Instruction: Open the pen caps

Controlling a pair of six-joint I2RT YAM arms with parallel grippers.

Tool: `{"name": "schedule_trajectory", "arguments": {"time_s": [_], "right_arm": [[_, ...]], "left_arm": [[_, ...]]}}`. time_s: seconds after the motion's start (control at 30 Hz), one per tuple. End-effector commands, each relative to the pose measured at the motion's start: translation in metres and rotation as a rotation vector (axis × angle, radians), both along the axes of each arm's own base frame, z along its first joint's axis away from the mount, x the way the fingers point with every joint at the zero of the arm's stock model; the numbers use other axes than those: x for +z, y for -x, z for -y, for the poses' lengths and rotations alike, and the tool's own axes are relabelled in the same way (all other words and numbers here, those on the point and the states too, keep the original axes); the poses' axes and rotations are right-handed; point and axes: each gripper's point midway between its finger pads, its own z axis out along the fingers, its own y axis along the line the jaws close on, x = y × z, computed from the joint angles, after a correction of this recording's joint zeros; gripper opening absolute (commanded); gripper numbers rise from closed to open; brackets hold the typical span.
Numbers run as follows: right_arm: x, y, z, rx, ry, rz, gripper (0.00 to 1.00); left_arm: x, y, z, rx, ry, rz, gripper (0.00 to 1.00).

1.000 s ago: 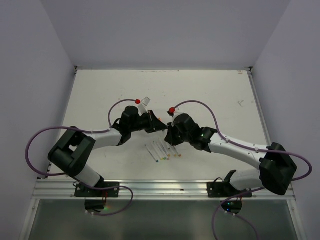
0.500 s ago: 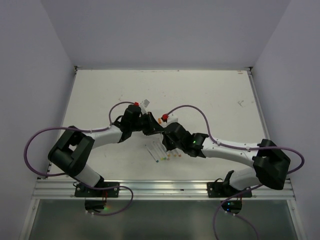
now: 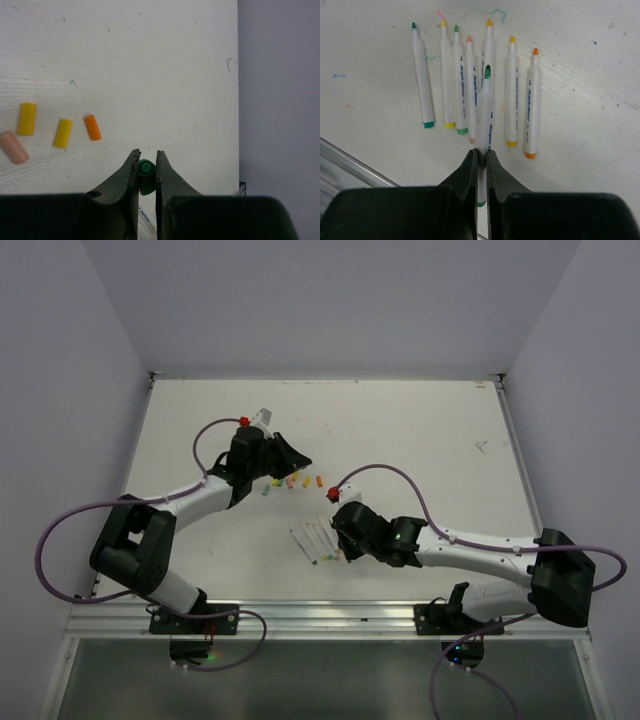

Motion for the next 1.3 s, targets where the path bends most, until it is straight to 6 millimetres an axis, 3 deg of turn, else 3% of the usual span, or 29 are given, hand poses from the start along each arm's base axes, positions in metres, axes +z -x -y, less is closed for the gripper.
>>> {"name": "schedule_trajectory", "arguments": {"time_s": [0.0, 0.2, 0.27, 0.3, 0.33, 0.53, 0.7, 0.97, 1.1, 1.27], "right_arm": [[0.011, -0.012, 0.019, -0.084, 0.041, 0.059, 0.0], [-0.007, -0.049, 0.055, -0.197, 0.127, 0.019, 0.0], [-0.011, -0.055, 0.063, -0.203, 0.146, 0.022, 0.0], [-0.012, -0.057, 0.066, -0.21, 0.153, 0.018, 0.0], [-0.014, -0.062, 0.071, -0.225, 0.15, 0.014, 0.0], [-0.021, -0.066, 0.073, -0.2, 0.157, 0.007, 0.0], [-0.029, -0.076, 0.087, -0.301, 0.142, -0.018, 0.0], [-0.024, -0.075, 0.085, -0.326, 0.063, -0.013, 0.0], [-0.018, -0.074, 0.087, -0.33, 0.039, 0.003, 0.0], [-0.018, -0.07, 0.092, -0.332, 0.044, 0.006, 0.02]], "left_arm": [[0.027, -0.012, 0.002, -0.011, -0.017, 0.109, 0.0], [0.014, -0.02, 0.028, -0.099, -0.114, 0.088, 0.0], [0.01, -0.021, 0.034, -0.105, -0.141, 0.086, 0.0], [-0.002, -0.02, 0.038, -0.108, -0.177, 0.066, 0.0], [0.003, -0.025, 0.042, -0.105, -0.188, 0.078, 0.0], [-0.023, -0.032, 0.063, -0.127, -0.266, 0.036, 0.0], [-0.039, -0.036, 0.077, -0.136, -0.296, 0.025, 0.0], [-0.078, -0.037, 0.074, -0.137, -0.414, -0.047, 0.0], [-0.088, -0.034, 0.07, -0.13, -0.449, -0.066, 0.0], [-0.101, -0.027, 0.064, -0.122, -0.493, -0.093, 0.12]]}}
